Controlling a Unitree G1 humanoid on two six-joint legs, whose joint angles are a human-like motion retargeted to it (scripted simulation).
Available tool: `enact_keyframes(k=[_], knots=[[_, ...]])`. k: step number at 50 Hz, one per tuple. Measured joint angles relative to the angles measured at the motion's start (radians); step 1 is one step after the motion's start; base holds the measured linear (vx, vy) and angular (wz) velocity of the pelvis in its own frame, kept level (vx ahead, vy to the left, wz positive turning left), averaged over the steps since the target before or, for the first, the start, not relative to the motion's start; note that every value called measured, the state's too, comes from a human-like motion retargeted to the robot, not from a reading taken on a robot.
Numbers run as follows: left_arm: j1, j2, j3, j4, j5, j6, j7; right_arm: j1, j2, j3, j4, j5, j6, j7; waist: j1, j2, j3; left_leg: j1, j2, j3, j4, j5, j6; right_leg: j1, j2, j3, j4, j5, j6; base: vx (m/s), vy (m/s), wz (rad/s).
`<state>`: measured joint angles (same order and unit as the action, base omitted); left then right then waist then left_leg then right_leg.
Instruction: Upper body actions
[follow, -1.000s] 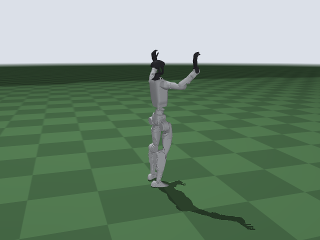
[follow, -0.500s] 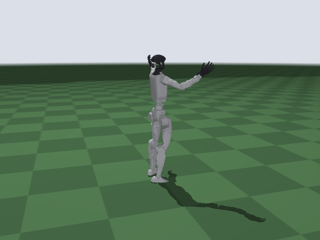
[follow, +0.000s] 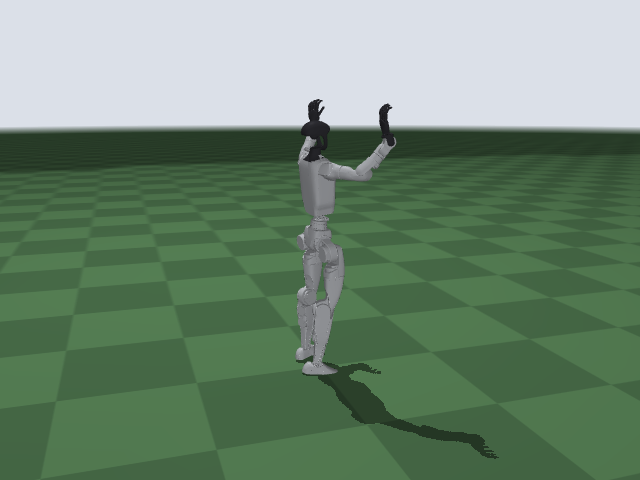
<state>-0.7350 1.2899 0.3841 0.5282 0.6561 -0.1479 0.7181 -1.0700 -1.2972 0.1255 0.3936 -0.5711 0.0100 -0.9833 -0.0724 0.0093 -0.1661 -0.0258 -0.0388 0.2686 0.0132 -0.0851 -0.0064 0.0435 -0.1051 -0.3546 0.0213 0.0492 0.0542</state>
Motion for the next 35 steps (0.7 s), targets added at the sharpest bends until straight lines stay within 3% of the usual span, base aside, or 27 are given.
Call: enact_keyframes(k=[3, 5, 8, 10, 13, 15, 16, 17, 20, 23, 28, 30, 35], knots=[[0.066, -0.044, 0.128, 0.226, -0.192, 0.010, -0.031, 0.077, 0.073, -0.132, 0.300, 0.096, 0.000, 0.101, -0.002, -0.004, -0.002, -0.003, -0.001, -0.001, 0.001, 0.000, 0.000, -0.003, -0.001, -0.001, 0.000, 0.000, 0.000, 0.00, 0.00, 0.00], [0.098, -0.093, 0.225, 0.398, -0.452, 0.030, -0.121, 0.089, 0.161, -0.263, 0.563, 0.235, 0.002, 0.240, -0.002, -0.005, -0.002, -0.005, -0.001, -0.002, 0.001, -0.001, 0.000, -0.005, -0.002, -0.001, 0.001, -0.001, 0.000, -0.03, -0.01, 0.02], [0.127, -0.179, 0.382, 0.502, -0.925, 0.153, -0.400, 0.119, 0.236, -0.482, 0.785, 0.567, 0.130, 0.563, -0.003, -0.009, 0.007, -0.003, -0.002, -0.006, 0.002, -0.001, -0.001, -0.001, -0.003, -0.004, 0.002, -0.002, 0.001, 0.00, 0.00, 0.00], [0.137, -0.233, 0.494, 0.533, -1.180, 0.171, -0.581, 0.165, 0.280, -0.633, 0.822, 0.843, 0.172, 0.744, -0.006, -0.011, 0.016, -0.002, -0.003, -0.007, 0.002, -0.001, 0.000, 0.001, -0.002, -0.006, 0.002, -0.003, 0.001, -0.02, -0.03, 0.03], [0.169, -0.256, 0.590, 0.560, -1.448, 0.063, -0.501, 0.183, 0.375, -0.793, 0.786, 1.263, -0.010, 0.690, -0.012, -0.006, 0.025, -0.001, -0.002, -0.007, 0.001, -0.001, 0.000, 0.001, 0.001, -0.006, 0.000, -0.003, -0.001, 0.00, 0.00, 0.00], [0.213, -0.253, 0.607, 0.549, -1.486, -0.101, -0.352, 0.164, 0.459, -0.833, 0.701, 1.494, -0.248, 0.514, -0.015, 0.000, 0.031, 0.001, 0.001, -0.003, 0.000, -0.002, 0.001, 0.001, 0.004, -0.001, 0.001, -0.003, -0.001, 0.00, 0.00, 0.00], [0.229, -0.246, 0.602, 0.525, -1.411, -0.164, -0.262, 0.166, 0.502, -0.788, 0.622, 1.477, -0.428, 0.391, -0.019, 0.004, 0.034, 0.003, 0.003, 0.000, 0.000, -0.002, 0.001, 0.002, 0.006, 0.002, 0.001, -0.003, -0.001, 0.00, 0.00, 0.00], [0.243, -0.237, 0.593, 0.496, -1.344, -0.208, -0.195, 0.171, 0.528, -0.743, 0.546, 1.439, -0.539, 0.301, -0.022, 0.007, 0.037, 0.005, 0.004, 0.002, 0.000, -0.002, 0.001, 0.003, 0.007, 0.004, 0.002, -0.002, -0.001, 0.00, 0.00, 0.00], [0.246, -0.208, 0.530, 0.377, -1.235, -0.210, -0.169, 0.192, 0.510, -0.617, 0.348, 1.214, -0.434, 0.266, -0.027, 0.014, 0.041, 0.008, 0.004, 0.004, 0.000, -0.001, 0.000, 0.006, 0.007, 0.005, 0.000, -0.001, -0.002, 0.00, 0.00, 0.00], [0.192, -0.159, 0.374, 0.171, -1.129, -0.214, -0.200, 0.164, 0.462, -0.444, 0.119, 1.003, -0.373, 0.245, -0.027, 0.009, 0.039, 0.009, -0.001, 0.002, 0.000, 0.000, 0.000, 0.006, 0.000, 0.002, 0.001, 0.001, -0.003, 0.00, 0.00, 0.00], [0.099, -0.058, 0.149, -0.125, -0.728, -0.187, -0.147, 0.084, 0.267, -0.176, -0.155, 0.593, -0.293, 0.118, -0.024, 0.001, 0.028, 0.009, -0.005, 0.000, 0.000, 0.002, 0.000, 0.008, -0.004, -0.004, -0.002, 0.001, -0.002, 0.00, 0.00, 0.00], [0.049, -0.024, 0.054, -0.240, -0.523, -0.157, -0.119, 0.019, 0.191, -0.063, -0.266, 0.411, -0.216, 0.132, -0.024, 0.000, 0.024, 0.010, -0.006, -0.001, 0.000, 0.001, 0.000, 0.011, -0.004, -0.005, -0.002, 0.001, -0.002, 0.03, 0.00, 0.02], [-0.097, 0.081, -0.175, -0.512, 0.021, -0.038, -0.066, -0.237, 0.002, 0.230, -0.576, -0.080, 0.081, 0.136, -0.022, -0.004, 0.022, 0.022, -0.007, -0.001, -0.002, -0.001, 0.002, 0.022, -0.002, -0.006, -0.002, -0.002, -0.002, 0.07, 0.01, -0.01]])
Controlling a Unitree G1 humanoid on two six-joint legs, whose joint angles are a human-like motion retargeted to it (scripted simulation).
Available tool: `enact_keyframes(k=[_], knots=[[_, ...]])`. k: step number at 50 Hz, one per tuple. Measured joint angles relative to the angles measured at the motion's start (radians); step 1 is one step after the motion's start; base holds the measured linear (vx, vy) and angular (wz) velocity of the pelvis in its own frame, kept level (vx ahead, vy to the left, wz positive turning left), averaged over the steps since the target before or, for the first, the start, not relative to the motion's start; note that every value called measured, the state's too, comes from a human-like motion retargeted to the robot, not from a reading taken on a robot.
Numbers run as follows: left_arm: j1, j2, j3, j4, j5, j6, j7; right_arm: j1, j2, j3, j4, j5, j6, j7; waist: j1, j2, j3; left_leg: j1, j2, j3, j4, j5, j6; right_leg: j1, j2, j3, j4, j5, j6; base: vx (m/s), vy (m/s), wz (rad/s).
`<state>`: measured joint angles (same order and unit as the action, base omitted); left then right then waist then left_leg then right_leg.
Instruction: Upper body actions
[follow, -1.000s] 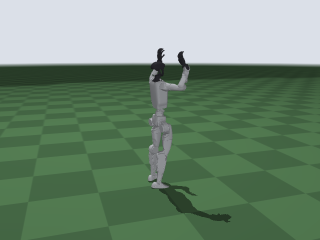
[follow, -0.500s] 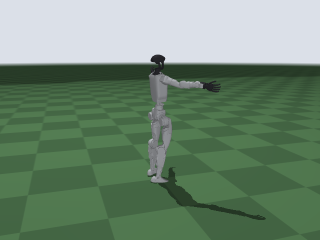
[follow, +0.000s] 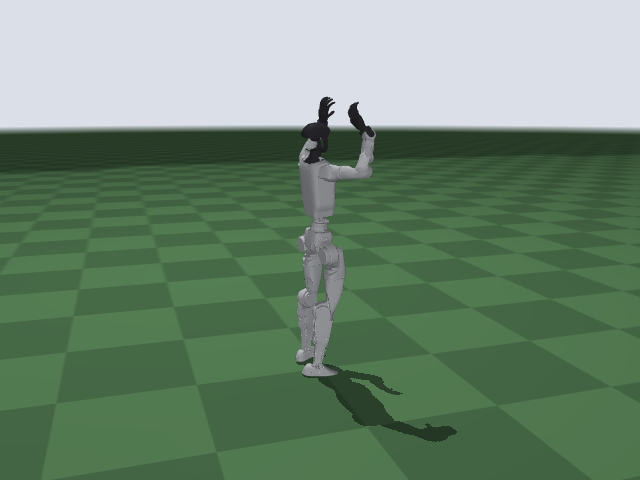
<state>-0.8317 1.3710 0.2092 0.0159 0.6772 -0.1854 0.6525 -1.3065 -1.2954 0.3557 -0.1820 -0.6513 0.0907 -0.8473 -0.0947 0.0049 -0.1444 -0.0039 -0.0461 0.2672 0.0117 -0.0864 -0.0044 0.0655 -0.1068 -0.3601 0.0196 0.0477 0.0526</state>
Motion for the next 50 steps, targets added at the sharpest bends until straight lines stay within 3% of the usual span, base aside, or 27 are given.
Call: enact_keyframes(k=[2, 4, 7, 10, 13, 18, 20, 23, 27, 30, 35, 42, 50], knots=[[-0.045, 0.052, -0.054, -0.074, 0.172, 0.034, 0.035, -0.090, -0.024, 0.091, -0.059, -0.140, 0.016, -0.121, -0.001, -0.002, 0.001, 0.002, 0.001, 0.001, 0.000, -0.001, 0.000, 0.001, 0.001, 0.002, 0.000, 0.000, 0.000, 0.00, 0.00, 0.00], [-0.070, 0.080, -0.079, -0.103, 0.281, 0.051, 0.091, -0.134, -0.022, 0.149, -0.039, -0.171, -0.037, -0.199, 0.000, -0.001, 0.003, 0.004, 0.001, 0.002, 0.000, -0.002, 0.000, 0.003, 0.002, 0.003, 0.000, 0.000, 0.000, 0.00, 0.00, 0.00], [-0.055, 0.079, -0.053, -0.032, 0.297, 0.018, 0.180, -0.095, -0.013, 0.131, 0.129, -0.082, -0.128, -0.162, 0.011, 0.006, 0.008, 0.003, 0.004, 0.004, 0.000, -0.002, 0.001, 0.001, 0.004, 0.006, 0.001, 0.000, 0.000, 0.00, 0.00, 0.00], [0.022, 0.036, 0.052, 0.146, 0.175, -0.011, 0.156, 0.028, 0.014, -0.002, 0.362, 0.038, -0.107, -0.120, 0.017, 0.006, 0.008, -0.004, 0.003, 0.003, 0.001, -0.002, 0.001, -0.004, 0.003, 0.006, 0.001, 0.001, 0.001, 0.00, 0.00, 0.00], [0.115, -0.032, 0.192, 0.376, 0.020, 0.043, 0.084, 0.166, 0.075, -0.177, 0.639, 0.163, -0.088, -0.063, 0.016, 0.003, 0.001, -0.013, 0.002, -0.002, 0.004, 0.000, 0.000, -0.010, 0.000, 0.002, 0.000, 0.002, 0.001, 0.00, 0.00, 0.00], [0.224, -0.140, 0.389, 0.717, -0.350, 0.156, -0.140, 0.370, 0.165, -0.512, 1.021, 0.413, -0.022, 0.282, 0.021, -0.001, -0.001, -0.030, 0.001, -0.011, 0.008, 0.003, 0.000, -0.017, -0.004, -0.009, -0.001, 0.002, 0.004, -0.01, 0.00, 0.04], [0.275, -0.200, 0.460, 0.758, -0.524, 0.158, -0.229, 0.466, 0.196, -0.659, 1.106, 0.504, -0.005, 0.412, 0.023, -0.004, 0.006, -0.033, 0.000, -0.017, 0.009, 0.005, 0.001, -0.014, -0.005, -0.016, -0.001, 0.000, 0.005, -0.01, -0.03, 0.25], [0.416, -0.326, 0.587, 0.719, -0.822, -0.049, -0.289, 0.718, 0.281, -0.931, 1.172, 0.677, -0.095, 0.534, 0.020, -0.022, 0.025, -0.031, -0.003, -0.033, 0.010, 0.010, 0.003, 0.003, -0.004, -0.035, -0.006, -0.002, 0.006, 0.02, -0.09, 0.32], [0.585, -0.484, 0.682, 0.695, -0.928, -0.262, -0.170, 0.940, 0.462, -1.082, 1.186, 0.767, -0.227, 0.492, 0.022, -0.034, 0.034, -0.024, -0.002, -0.033, 0.009, 0.011, 0.003, 0.010, -0.001, -0.034, -0.007, -0.001, 0.005, 0.04, -0.07, -0.02], [0.720, -0.614, 0.733, 0.688, -0.883, -0.270, -0.162, 1.050, 0.612, -1.084, 1.203, 0.720, -0.296, 0.446, 0.023, -0.033, 0.049, -0.011, 0.002, -0.020, 0.009, 0.008, 0.004, 0.011, 0.002, -0.018, -0.004, 0.002, 0.001, 0.01, -0.02, -0.36], [0.859, -0.852, 0.719, 0.742, -0.834, -0.249, -0.275, 1.157, 0.820, -0.976, 1.311, 0.476, -0.274, 0.503, 0.014, -0.027, 0.079, 0.016, 0.005, 0.007, 0.006, 0.002, 0.004, 0.013, 0.005, 0.013, 0.002, 0.010, -0.005, 0.00, 0.00, -0.38], [0.904, -1.035, 0.483, 0.959, -0.740, -0.352, -0.209, 1.244, 0.952, -0.741, 1.582, 0.244, -0.191, 0.633, 0.011, -0.029, 0.139, 0.043, 0.002, 0.012, 0.008, 0.005, 0.004, 0.034, -0.002, 0.014, 0.006, 0.017, -0.008, -0.03, 0.01, -0.01], [0.874, -1.158, 0.253, 1.193, -0.612, -0.291, -0.202, 1.309, 1.056, -0.462, 1.700, 0.049, -0.161, 0.623, 0.011, -0.022, 0.191, 0.050, -0.002, 0.008, 0.010, 0.011, 0.006, 0.052, -0.006, 0.000, 0.002, 0.021, -0.009, -0.06, 0.01, 0.07]])
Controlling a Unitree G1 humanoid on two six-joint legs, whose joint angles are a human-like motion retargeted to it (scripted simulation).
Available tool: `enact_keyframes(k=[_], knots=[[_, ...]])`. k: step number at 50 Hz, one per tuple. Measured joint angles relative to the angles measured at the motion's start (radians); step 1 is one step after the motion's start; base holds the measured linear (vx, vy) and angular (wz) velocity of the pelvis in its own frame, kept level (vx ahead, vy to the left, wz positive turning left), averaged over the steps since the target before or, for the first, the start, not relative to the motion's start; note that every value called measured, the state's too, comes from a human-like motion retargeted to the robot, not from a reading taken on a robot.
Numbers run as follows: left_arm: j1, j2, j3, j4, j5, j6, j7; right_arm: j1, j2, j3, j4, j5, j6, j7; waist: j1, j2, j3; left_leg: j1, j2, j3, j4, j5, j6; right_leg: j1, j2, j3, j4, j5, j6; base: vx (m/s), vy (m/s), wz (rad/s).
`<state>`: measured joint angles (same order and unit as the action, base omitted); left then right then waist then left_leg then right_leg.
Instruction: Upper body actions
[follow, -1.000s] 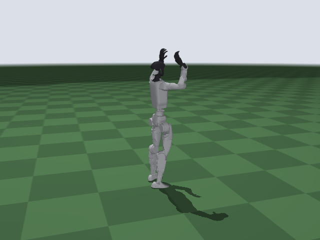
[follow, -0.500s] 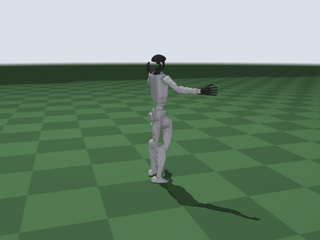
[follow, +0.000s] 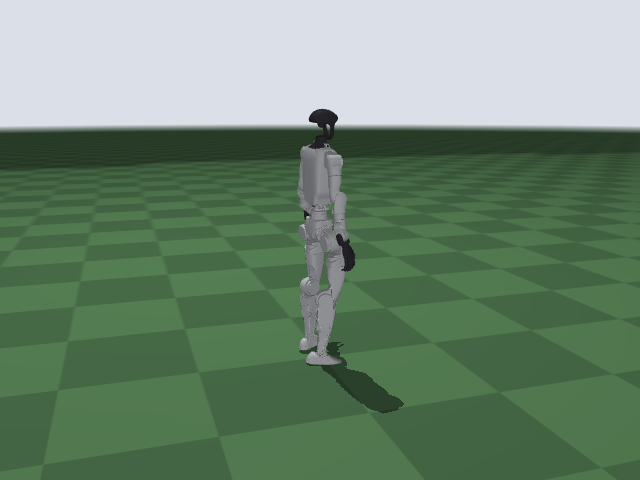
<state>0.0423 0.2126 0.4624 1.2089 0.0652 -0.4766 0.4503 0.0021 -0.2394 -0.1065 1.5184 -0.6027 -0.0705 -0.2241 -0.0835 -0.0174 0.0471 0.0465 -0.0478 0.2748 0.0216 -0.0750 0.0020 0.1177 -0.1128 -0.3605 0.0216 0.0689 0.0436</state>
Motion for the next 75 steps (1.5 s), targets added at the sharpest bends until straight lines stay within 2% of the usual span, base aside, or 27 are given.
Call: enact_keyframes(k=[7, 10, 19, 22, 25, 29, 35, 41, 45, 49, 54, 60, 70, 75], knots=[[-0.010, -0.014, -0.177, 0.246, 0.074, 0.184, -0.083, 0.048, 0.083, 0.175, 0.004, -0.064, -0.013, 0.014, -0.009, -0.008, 0.058, 0.022, -0.004, 0.002, 0.004, 0.000, 0.002, 0.026, -0.002, -0.002, -0.001, 0.002, -0.003, -0.01, -0.01, -0.03], [0.015, -0.032, -0.216, 0.277, 0.084, 0.222, -0.105, 0.055, 0.104, 0.215, 0.006, -0.088, -0.011, -0.002, -0.009, -0.010, 0.078, 0.032, -0.002, 0.012, 0.004, -0.001, 0.001, 0.029, 0.000, 0.009, 0.000, 0.004, -0.005, -0.02, -0.03, -0.24], [0.082, -0.077, -0.271, 0.295, 0.083, 0.238, -0.204, 0.046, 0.093, 0.225, 0.031, -0.037, 0.005, 0.049, -0.011, -0.010, 0.106, 0.046, 0.004, 0.032, 0.001, -0.004, 0.002, 0.029, 0.004, 0.025, 0.001, 0.011, -0.007, 0.00, 0.00, -0.10], [0.086, -0.028, -0.390, 0.263, 0.249, 0.217, -0.157, 0.033, 0.079, 0.204, 0.037, 0.001, 0.010, 0.106, -0.009, -0.011, 0.115, 0.050, 0.004, 0.032, 0.000, -0.002, 0.002, 0.034, 0.003, 0.023, 0.001, 0.010, -0.006, 0.00, 0.00, 0.00], [0.090, 0.033, -0.516, 0.201, 0.479, 0.213, -0.035, 0.026, 0.067, 0.190, 0.040, 0.023, 0.015, 0.169, -0.002, -0.011, 0.116, 0.052, 0.004, 0.033, 0.000, -0.002, 0.002, 0.035, 0.003, 0.021, 0.001, 0.010, -0.006, 0.00, 0.00, 0.00], [0.089, 0.063, -0.599, 0.152, 0.649, 0.177, 0.069, 0.024, 0.059, 0.184, 0.029, 0.036, 0.019, 0.230, 0.007, -0.013, 0.115, 0.052, 0.005, 0.032, 0.000, -0.002, 0.002, 0.036, 0.004, 0.021, 0.001, 0.010, -0.006, 0.00, 0.00, 0.00], [0.087, 0.045, -0.598, 0.150, 0.687, 0.160, 0.057, 0.031, 0.069, 0.188, 0.001, 0.032, 0.006, 0.208, 0.012, -0.017, 0.102, 0.046, 0.008, 0.032, 0.001, -0.001, -0.002, 0.032, 0.004, 0.024, 0.000, 0.009, -0.005, 0.00, 0.00, 0.00], [0.063, 0.076, -0.653, 0.096, 0.869, 0.169, 0.134, 0.024, 0.088, 0.184, 0.004, 0.042, 0.007, 0.242, 0.013, -0.016, 0.088, 0.038, 0.012, 0.031, 0.002, 0.000, -0.004, 0.027, 0.005, 0.024, -0.001, 0.007, -0.004, 0.00, 0.00, 0.00], [0.058, 0.077, -0.647, 0.093, 0.902, 0.191, 0.055, 0.026, 0.097, 0.186, 0.004, 0.050, 0.011, 0.262, 0.013, -0.014, 0.080, 0.038, 0.014, 0.031, 0.000, -0.001, -0.004, 0.026, 0.009, 0.025, -0.001, 0.006, -0.004, 0.00, 0.00, 0.00], [0.057, 0.066, -0.624, 0.114, 0.875, 0.215, -0.074, 0.029, 0.101, 0.199, 0.002, 0.025, 0.010, 0.263, 0.014, -0.014, 0.068, 0.038, 0.015, 0.036, -0.002, -0.002, -0.004, 0.024, 0.011, 0.031, -0.001, 0.004, -0.004, 0.00, 0.00, 0.00], [0.067, 0.049, -0.585, 0.144, 0.823, 0.218, -0.137, 0.032, 0.098, 0.208, 0.006, -0.007, 0.011, 0.254, 0.018, -0.010, 0.050, 0.044, 0.013, 0.046, -0.010, -0.006, -0.001, 0.020, 0.017, 0.042, 0.000, 0.001, -0.005, 0.00, 0.00, 0.00], [0.080, 0.039, -0.563, 0.163, 0.783, 0.225, -0.142, 0.037, 0.093, 0.195, 0.019, 0.009, 0.018, 0.248, 0.020, -0.008, 0.033, 0.042, 0.015, 0.055, -0.009, -0.009, -0.002, 0.016, 0.019, 0.053, 0.001, -0.001, -0.005, 0.00, 0.00, 0.00], [0.092, -0.007, -0.475, 0.186, 0.654, 0.284, -0.083, 0.036, 0.092, 0.176, 0.029, 0.044, 0.021, 0.249, 0.021, -0.011, 0.031, 0.043, 0.012, 0.055, -0.009, -0.010, -0.001, 0.018, 0.018, 0.053, 0.001, -0.002, -0.005, 0.00, 0.00, 0.00], [0.083, 0.000, -0.477, 0.186, 0.644, 0.290, -0.087, 0.038, 0.093, 0.181, 0.028, 0.031, 0.024, 0.248, 0.028, -0.013, 0.027, 0.041, 0.011, 0.058, -0.010, -0.010, -0.002, 0.016, 0.019, 0.056, 0.001, -0.003, -0.006, 0.00, 0.00, 0.00]])
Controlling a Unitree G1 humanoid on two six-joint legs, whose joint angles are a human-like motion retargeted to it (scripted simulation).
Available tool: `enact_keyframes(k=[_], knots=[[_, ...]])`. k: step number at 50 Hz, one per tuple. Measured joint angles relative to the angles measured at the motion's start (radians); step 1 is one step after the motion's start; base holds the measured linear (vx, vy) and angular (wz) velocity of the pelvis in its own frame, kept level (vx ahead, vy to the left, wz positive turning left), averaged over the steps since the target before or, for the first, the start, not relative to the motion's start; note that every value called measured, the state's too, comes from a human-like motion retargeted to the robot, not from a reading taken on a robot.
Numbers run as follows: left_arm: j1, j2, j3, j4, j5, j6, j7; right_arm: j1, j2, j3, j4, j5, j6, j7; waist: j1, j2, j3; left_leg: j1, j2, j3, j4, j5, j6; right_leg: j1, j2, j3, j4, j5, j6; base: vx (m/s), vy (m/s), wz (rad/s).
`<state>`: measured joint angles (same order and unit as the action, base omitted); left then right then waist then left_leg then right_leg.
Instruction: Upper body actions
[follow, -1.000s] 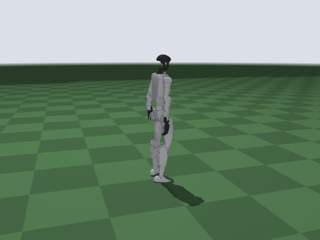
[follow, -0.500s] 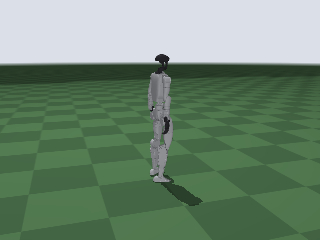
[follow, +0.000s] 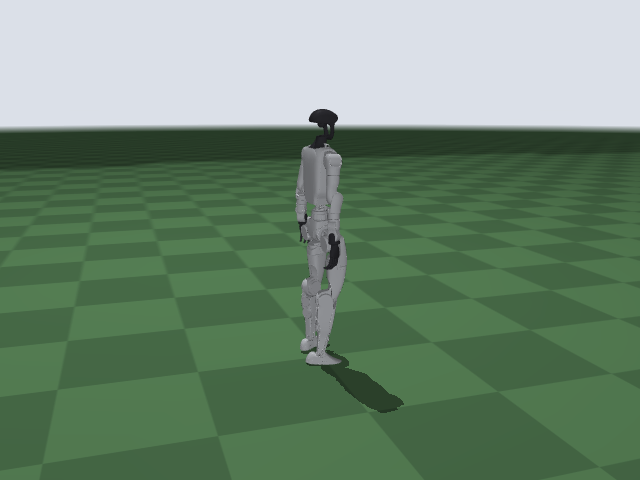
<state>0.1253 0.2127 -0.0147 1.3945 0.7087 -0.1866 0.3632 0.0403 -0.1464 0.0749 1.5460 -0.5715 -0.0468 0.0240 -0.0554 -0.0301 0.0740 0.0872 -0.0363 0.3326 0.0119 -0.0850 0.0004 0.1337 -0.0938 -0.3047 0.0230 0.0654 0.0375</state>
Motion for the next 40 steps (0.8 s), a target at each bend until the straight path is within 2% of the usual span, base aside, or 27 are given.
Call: enact_keyframes(k=[5, 13, 22, 32, 40], knots=[[-0.004, 0.000, 0.013, 0.005, -0.012, 0.003, -0.067, -0.002, 0.003, 0.001, -0.003, -0.007, 0.001, 0.001, -0.009, 0.000, -0.003, -0.004, -0.001, -0.010, 0.001, 0.001, 0.001, -0.001, -0.002, -0.009, -0.001, 0.002, 0.001, 0.00, 0.00, 0.00], [-0.007, -0.013, 0.041, 0.035, -0.095, 0.059, -0.227, -0.006, 0.006, 0.000, -0.007, 0.000, 0.001, 0.005, -0.019, 0.003, -0.009, -0.008, -0.003, -0.016, 0.001, 0.002, 0.001, -0.006, -0.004, -0.013, 0.000, 0.004, 0.002, 0.00, 0.00, 0.00], [-0.001, -0.030, 0.079, 0.063, -0.167, 0.107, -0.225, -0.005, 0.005, -0.003, -0.002, -0.001, 0.003, 0.000, -0.018, 0.009, -0.008, -0.007, -0.002, -0.008, 0.001, 0.001, 0.002, -0.007, -0.003, -0.006, 0.000, 0.003, 0.002, 0.00, 0.00, 0.00], [-0.012, -0.048, 0.140, 0.096, -0.387, 0.140, -0.339, -0.009, 0.004, 0.002, 0.011, 0.011, 0.006, -0.006, -0.003, 0.008, -0.009, -0.006, 0.000, 0.007, 0.000, 0.000, 0.001, -0.009, 0.001, 0.009, 0.001, 0.002, -0.002, 0.00, 0.00, -0.04], [-0.013, -0.050, 0.151, 0.099, -0.458, 0.158, -0.370, -0.015, 0.006, 0.010, 0.005, 0.004, 0.005, 0.000, -0.024, 0.006, -0.007, -0.008, -0.002, -0.010, 0.002, 0.003, 0.003, -0.007, -0.003, -0.008, 0.001, 0.004, 0.001, 0.00, 0.00, 0.00]])
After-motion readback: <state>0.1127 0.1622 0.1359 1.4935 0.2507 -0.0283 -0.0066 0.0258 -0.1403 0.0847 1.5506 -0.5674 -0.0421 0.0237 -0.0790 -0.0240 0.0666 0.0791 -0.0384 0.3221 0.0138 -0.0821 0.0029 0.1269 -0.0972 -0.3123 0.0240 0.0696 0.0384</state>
